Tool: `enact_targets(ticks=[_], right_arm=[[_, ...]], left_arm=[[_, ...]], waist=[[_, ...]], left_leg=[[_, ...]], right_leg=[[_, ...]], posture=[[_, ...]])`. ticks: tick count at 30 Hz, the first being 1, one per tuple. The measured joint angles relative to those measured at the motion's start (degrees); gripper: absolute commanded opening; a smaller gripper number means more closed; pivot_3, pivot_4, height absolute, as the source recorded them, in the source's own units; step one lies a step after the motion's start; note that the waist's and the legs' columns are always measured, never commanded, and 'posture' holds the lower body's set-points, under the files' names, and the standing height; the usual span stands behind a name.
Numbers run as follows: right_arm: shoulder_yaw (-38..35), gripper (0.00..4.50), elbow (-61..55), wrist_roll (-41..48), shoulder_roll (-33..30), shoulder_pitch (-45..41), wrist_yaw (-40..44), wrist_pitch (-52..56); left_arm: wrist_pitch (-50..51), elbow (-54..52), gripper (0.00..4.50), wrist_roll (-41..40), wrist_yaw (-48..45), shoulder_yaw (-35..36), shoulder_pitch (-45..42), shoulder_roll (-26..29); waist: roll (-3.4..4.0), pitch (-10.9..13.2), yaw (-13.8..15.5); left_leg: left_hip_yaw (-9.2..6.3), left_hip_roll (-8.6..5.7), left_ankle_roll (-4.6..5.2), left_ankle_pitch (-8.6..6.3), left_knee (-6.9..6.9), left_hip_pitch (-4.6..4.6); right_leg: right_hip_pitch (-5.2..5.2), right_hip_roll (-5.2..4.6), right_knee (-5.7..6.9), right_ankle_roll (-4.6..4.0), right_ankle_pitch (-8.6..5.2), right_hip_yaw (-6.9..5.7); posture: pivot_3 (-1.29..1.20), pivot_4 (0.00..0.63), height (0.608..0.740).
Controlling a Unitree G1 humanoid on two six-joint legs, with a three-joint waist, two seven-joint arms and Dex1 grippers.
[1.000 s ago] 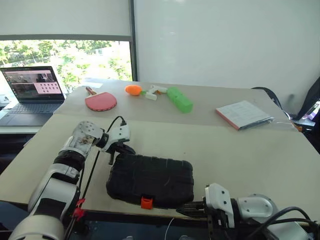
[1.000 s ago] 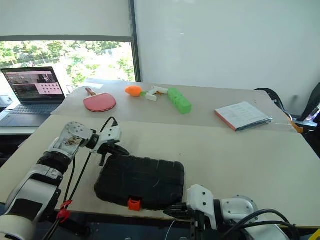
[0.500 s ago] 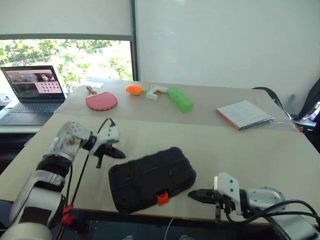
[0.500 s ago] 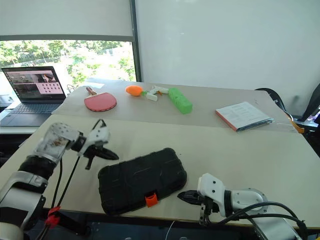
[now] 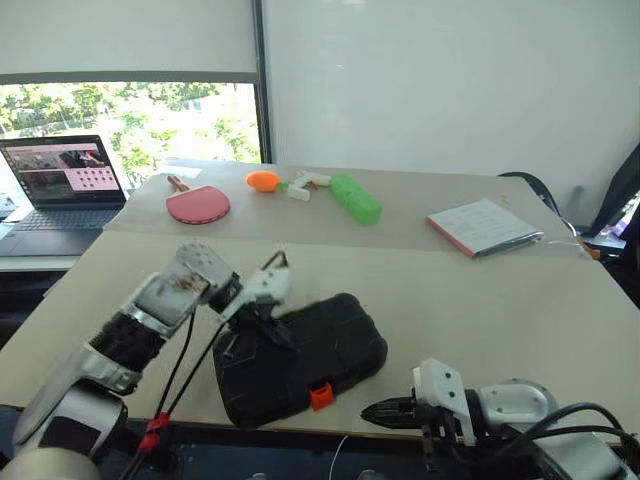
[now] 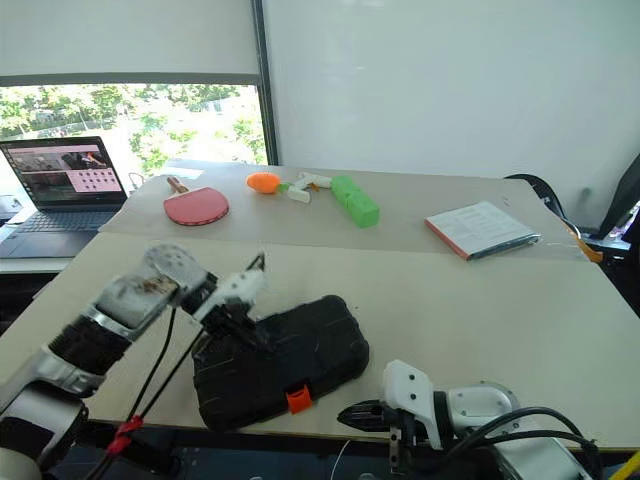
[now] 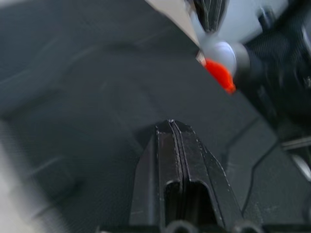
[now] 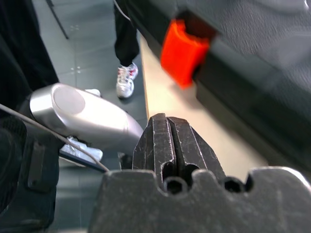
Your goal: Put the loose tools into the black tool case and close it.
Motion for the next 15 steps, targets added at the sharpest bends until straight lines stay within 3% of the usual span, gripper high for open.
enact_targets(ticks=[5,10,15], right_arm=[[2.83,0.0,-0.01,-1.23,2.67,-2.22,-1.03,1.17],[5.06,0.0,0.46,-3.02,5.14,-3.82,-2.52,1.57],[6.05,0.0,2.65,-5.14,7.41,-5.77,-4.22,1.85]], left_arm=[[-9.33,2.06,0.04,4.67,0.2,-0.75,-0.58,-2.14],[-9.55,3.5,0.04,5.83,0.17,-0.32,-0.34,-3.19],[-9.48,3.49,0.04,6.21,0.16,0.01,-0.15,-3.78]], waist=[[0.31,-0.45,0.33],[0.41,-0.52,0.5],[0.54,-0.61,0.74]], left_leg=[[0.01,-0.01,0.0,0.0,0.0,0.26],[0.01,0.02,0.0,-0.01,-0.04,0.97],[0.01,0.0,0.0,-0.01,-0.05,0.95]], right_leg=[[0.26,0.0,-0.02,0.01,-0.02,0.01],[0.98,0.0,-0.07,-0.03,-0.57,0.02],[0.99,-0.01,-0.07,-0.01,-0.58,0.03]], posture=[[0.0,0.15,0.738],[0.0,0.15,0.738],[0.0,0.15,0.738]])
